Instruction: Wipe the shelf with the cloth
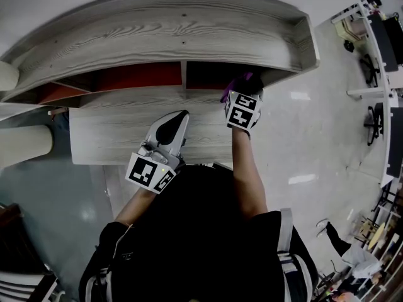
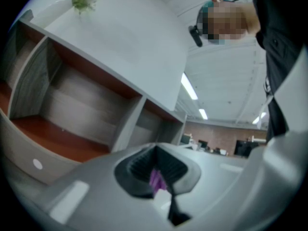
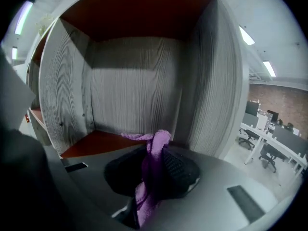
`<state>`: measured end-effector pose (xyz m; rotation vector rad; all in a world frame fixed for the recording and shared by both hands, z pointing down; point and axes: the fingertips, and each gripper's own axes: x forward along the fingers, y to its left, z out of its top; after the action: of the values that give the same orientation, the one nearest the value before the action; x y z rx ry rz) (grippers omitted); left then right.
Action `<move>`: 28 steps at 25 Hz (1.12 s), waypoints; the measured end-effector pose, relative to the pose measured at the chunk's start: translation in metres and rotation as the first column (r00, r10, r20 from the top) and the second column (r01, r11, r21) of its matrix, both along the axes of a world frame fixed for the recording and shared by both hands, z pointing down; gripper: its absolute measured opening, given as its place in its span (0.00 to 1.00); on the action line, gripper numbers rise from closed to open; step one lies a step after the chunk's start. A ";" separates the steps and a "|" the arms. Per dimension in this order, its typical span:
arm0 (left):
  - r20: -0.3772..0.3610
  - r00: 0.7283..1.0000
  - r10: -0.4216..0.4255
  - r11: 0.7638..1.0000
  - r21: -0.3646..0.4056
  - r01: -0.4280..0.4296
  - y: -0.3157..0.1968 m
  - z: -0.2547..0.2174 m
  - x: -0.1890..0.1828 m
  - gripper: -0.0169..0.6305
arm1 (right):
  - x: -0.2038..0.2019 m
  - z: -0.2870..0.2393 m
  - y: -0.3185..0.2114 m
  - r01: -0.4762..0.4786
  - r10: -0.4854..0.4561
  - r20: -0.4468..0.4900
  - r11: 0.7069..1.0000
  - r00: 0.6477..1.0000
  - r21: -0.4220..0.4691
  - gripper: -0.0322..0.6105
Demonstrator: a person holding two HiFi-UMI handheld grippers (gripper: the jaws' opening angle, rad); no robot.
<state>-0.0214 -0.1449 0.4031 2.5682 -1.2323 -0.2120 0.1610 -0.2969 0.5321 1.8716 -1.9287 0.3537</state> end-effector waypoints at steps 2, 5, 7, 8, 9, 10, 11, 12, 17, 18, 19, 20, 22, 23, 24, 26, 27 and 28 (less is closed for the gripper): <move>-0.001 1.000 0.004 1.000 -0.006 -0.004 -0.002 0.002 -0.001 0.03 | -0.003 0.007 -0.003 0.013 -0.013 -0.016 1.000 1.000 -0.025 0.13; -0.002 1.000 0.009 1.000 -0.013 -0.009 -0.006 0.003 -0.003 0.03 | -0.005 0.012 -0.008 0.033 -0.038 -0.068 0.997 0.997 -0.071 0.13; 0.003 1.000 0.013 1.000 -0.009 -0.013 -0.009 0.002 -0.004 0.03 | -0.005 0.015 -0.013 0.038 -0.047 -0.094 0.994 0.994 -0.099 0.13; 0.006 1.000 0.015 1.000 -0.005 -0.015 -0.009 0.002 -0.004 0.03 | -0.007 0.015 -0.015 0.039 -0.050 -0.101 0.993 0.994 -0.108 0.13; 0.007 1.000 0.019 1.000 -0.001 -0.019 -0.010 0.001 -0.004 0.03 | -0.008 0.015 -0.016 0.040 -0.052 -0.105 0.993 0.993 -0.114 0.13; 0.005 1.000 0.023 1.000 -0.001 -0.022 -0.010 0.000 -0.004 0.03 | -0.009 0.015 -0.018 0.044 -0.057 -0.111 0.992 0.992 -0.117 0.13; 0.003 1.000 0.025 1.000 -0.002 -0.025 -0.011 0.001 -0.004 0.03 | -0.011 0.016 -0.019 0.049 -0.063 -0.117 0.992 0.991 -0.120 0.13; 0.002 1.000 0.027 1.000 -0.004 -0.027 -0.012 0.001 -0.004 0.03 | -0.012 0.016 -0.020 0.056 -0.071 -0.122 0.991 0.990 -0.124 0.13; -0.001 1.000 0.028 1.000 -0.014 -0.028 -0.016 0.005 -0.004 0.03 | -0.022 0.020 -0.028 0.098 -0.118 -0.137 0.984 0.984 -0.147 0.13; 0.000 1.000 0.028 1.000 -0.014 -0.028 -0.016 0.005 -0.004 0.03 | -0.024 0.020 -0.029 0.107 -0.129 -0.145 0.983 0.981 -0.152 0.13; 0.001 1.000 0.027 1.000 -0.013 -0.027 -0.016 0.004 -0.003 0.03 | -0.027 0.021 -0.031 0.118 -0.142 -0.152 0.981 0.978 -0.157 0.13; 0.002 1.000 0.026 1.000 -0.010 -0.026 -0.017 0.003 -0.003 0.03 | -0.030 0.021 -0.032 0.131 -0.157 -0.156 0.978 0.975 -0.163 0.13; 0.001 1.000 0.022 1.000 -0.004 -0.022 -0.017 0.001 -0.004 0.03 | -0.036 0.021 -0.035 0.159 -0.188 -0.154 0.971 0.970 -0.179 0.13; 0.000 1.000 0.018 1.000 -0.003 -0.018 -0.018 0.000 -0.005 0.03 | -0.039 0.021 -0.037 0.175 -0.204 -0.151 0.967 0.967 -0.185 0.13; 0.001 1.000 0.014 1.000 -0.003 -0.014 -0.018 0.000 -0.006 0.03 | -0.043 0.021 -0.039 0.191 -0.221 -0.150 0.963 0.964 -0.190 0.13; 0.003 1.000 0.004 1.000 -0.006 -0.004 -0.018 0.001 -0.008 0.03 | -0.053 0.022 -0.042 0.224 -0.255 -0.154 0.955 0.955 -0.194 0.13; 0.004 1.000 -0.001 1.000 -0.009 0.001 -0.018 0.001 -0.009 0.03 | -0.059 0.022 -0.044 0.241 -0.273 -0.156 0.951 0.949 -0.196 0.13; 0.004 1.000 -0.004 1.000 -0.012 0.004 -0.018 0.002 -0.010 0.03 | -0.064 0.022 -0.045 0.257 -0.289 -0.155 0.946 0.945 -0.199 0.13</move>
<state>-0.0313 -0.1631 0.4052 2.5575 -1.2366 -0.1998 0.0968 -0.3423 0.5545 1.4460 -1.9310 0.2468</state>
